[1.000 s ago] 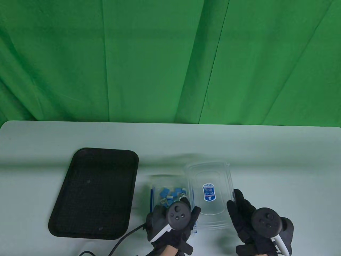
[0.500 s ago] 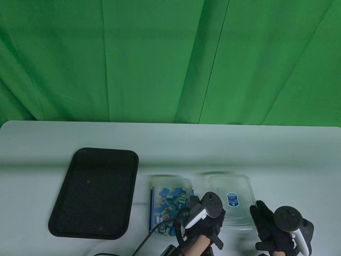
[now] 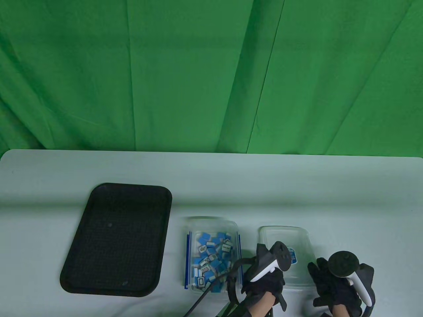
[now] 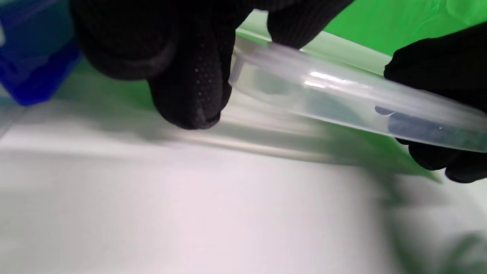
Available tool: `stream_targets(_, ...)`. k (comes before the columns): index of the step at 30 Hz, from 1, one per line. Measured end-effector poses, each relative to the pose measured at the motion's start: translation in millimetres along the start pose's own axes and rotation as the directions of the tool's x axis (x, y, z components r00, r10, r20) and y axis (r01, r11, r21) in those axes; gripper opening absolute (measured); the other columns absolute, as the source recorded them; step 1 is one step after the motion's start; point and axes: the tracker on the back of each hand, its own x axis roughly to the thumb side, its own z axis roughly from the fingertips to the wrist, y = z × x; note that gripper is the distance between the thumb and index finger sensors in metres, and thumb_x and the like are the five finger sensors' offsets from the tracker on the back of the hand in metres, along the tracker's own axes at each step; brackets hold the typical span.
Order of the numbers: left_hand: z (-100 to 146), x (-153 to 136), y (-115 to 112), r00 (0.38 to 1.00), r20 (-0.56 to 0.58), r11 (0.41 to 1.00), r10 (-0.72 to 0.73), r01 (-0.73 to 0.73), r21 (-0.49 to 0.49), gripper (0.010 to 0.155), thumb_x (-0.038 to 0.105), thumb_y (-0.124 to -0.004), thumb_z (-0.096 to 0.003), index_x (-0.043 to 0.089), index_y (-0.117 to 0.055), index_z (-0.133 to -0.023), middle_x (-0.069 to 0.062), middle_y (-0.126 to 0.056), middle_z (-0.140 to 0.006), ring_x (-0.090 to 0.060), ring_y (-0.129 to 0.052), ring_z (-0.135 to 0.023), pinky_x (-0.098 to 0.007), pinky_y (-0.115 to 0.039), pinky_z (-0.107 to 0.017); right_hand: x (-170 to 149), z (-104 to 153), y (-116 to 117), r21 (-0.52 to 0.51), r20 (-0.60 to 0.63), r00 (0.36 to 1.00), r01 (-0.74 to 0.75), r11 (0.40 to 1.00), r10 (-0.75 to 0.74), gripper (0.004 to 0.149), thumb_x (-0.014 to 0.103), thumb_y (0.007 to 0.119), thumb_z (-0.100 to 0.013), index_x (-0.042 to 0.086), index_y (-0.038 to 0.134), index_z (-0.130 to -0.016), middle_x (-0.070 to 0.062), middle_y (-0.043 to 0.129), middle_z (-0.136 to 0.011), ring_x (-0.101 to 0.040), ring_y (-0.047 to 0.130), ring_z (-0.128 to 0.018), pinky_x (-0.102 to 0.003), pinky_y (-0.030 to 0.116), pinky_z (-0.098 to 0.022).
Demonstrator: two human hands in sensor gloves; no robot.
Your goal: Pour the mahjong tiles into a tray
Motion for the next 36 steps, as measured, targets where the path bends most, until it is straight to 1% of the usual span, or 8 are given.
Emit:
stream_targets(5,-3.4,4.0,-8.0,0.998,-0.02,0.998,-0.067,0.067,0.002,0.065,0.035,-0.065,-0.0674,-0.018,-0.06,-0.105,-0.025,-0.098,-0.076,-0.028,-0.106,-0.046,-0.039,-0.087,-0.031,4.8,-1.0,5.2,-0.01,-0.026,0.997,-0.069,0.998,0.069,0.063,0.045,0.059,-0.072,0.005,0.047,-0.12,-0.016,0.073,-0.101,-0.039,0.076,-0.086,-0.064,0.058,-0.075)
stream_targets(15,-2.0,9.2,-12.1,0.982,-0.031,0.981,-0.187,0.188,0.045,0.06,0.038,-0.069,-0.0662,-0.007,-0.068,-0.106,-0.021,-0.098,-0.078,-0.029,-0.105,-0.049,-0.04,-0.087,-0.033,17.4,0.8,9.8,-0.05,-0.092,0.97,-0.232,0.972,0.226,0.062,0.047,0.063,-0.071,0.01,0.052,-0.119,-0.013,0.078,-0.097,-0.036,0.08,-0.083,-0.062,0.061,-0.074)
stream_targets(20,14.2,9.7,4.0,0.988,0.018,0.985,-0.153,0.151,0.079,0.06,0.039,-0.068,-0.0664,-0.006,-0.069,-0.106,-0.022,-0.098,-0.078,-0.029,-0.105,-0.049,-0.04,-0.086,-0.033,17.6,2.7,9.7,-0.074,-0.124,0.955,-0.278,0.958,0.268,0.065,0.049,0.065,-0.07,0.009,0.052,-0.119,-0.012,0.078,-0.096,-0.036,0.08,-0.083,-0.062,0.061,-0.074)
stream_targets(23,31.6,4.5,21.2,0.99,0.08,0.987,-0.116,0.105,0.122,0.06,0.04,-0.066,-0.0667,-0.005,-0.068,-0.107,-0.021,-0.098,-0.079,-0.03,-0.105,-0.05,-0.04,-0.086,-0.034,20.2,11.7,4.0,-0.138,-0.102,0.96,-0.274,0.952,0.262,0.067,0.051,0.064,-0.07,0.009,0.051,-0.119,-0.012,0.077,-0.097,-0.037,0.079,-0.084,-0.062,0.06,-0.074)
stream_targets(26,55.6,-10.6,38.2,0.981,0.174,0.979,-0.087,0.052,0.199,0.059,0.04,-0.064,-0.0671,-0.003,-0.068,-0.107,-0.021,-0.097,-0.08,-0.03,-0.105,-0.052,-0.041,-0.086,-0.035,29.7,27.7,-4.4,-0.226,-0.047,0.964,-0.267,0.937,0.263,0.067,0.052,0.063,-0.07,0.009,0.05,-0.119,-0.013,0.076,-0.1,-0.038,0.079,-0.086,-0.062,0.06,-0.074)
stream_targets(30,80.8,-49.8,56.3,0.978,0.178,0.956,-0.105,0.05,0.289,0.06,0.042,-0.062,-0.0673,-0.002,-0.067,-0.108,-0.021,-0.097,-0.081,-0.031,-0.105,-0.054,-0.042,-0.086,-0.036,54.8,51.1,-6.5,-0.321,0.069,0.961,-0.232,0.918,0.268,0.067,0.053,0.062,-0.069,0.01,0.05,-0.119,-0.013,0.076,-0.102,-0.039,0.078,-0.088,-0.061,0.062,-0.073)
stream_targets(33,91.3,-86.7,65.5,0.986,0.141,0.941,-0.086,0.034,0.336,0.062,0.044,-0.06,-0.0673,-0.002,-0.067,-0.108,-0.021,-0.096,-0.082,-0.031,-0.104,-0.055,-0.042,-0.086,-0.037,87.2,69.4,-0.6,-0.342,0.189,0.927,-0.248,0.906,0.325,0.067,0.055,0.06,-0.069,0.011,0.05,-0.119,-0.012,0.076,-0.103,-0.039,0.08,-0.088,-0.059,0.065,-0.073)
stream_targets(36,100.8,-127.9,68.2,0.993,0.111,0.91,-0.049,-0.001,0.414,0.061,0.043,-0.059,-0.0675,-0.002,-0.067,-0.108,-0.021,-0.097,-0.082,-0.031,-0.105,-0.055,-0.042,-0.086,-0.037,119.0,84.5,5.4,-0.31,0.303,0.893,-0.238,0.921,0.333,0.068,0.057,0.056,-0.069,0.012,0.05,-0.12,-0.012,0.076,-0.104,-0.038,0.08,-0.088,-0.059,0.065,-0.073)
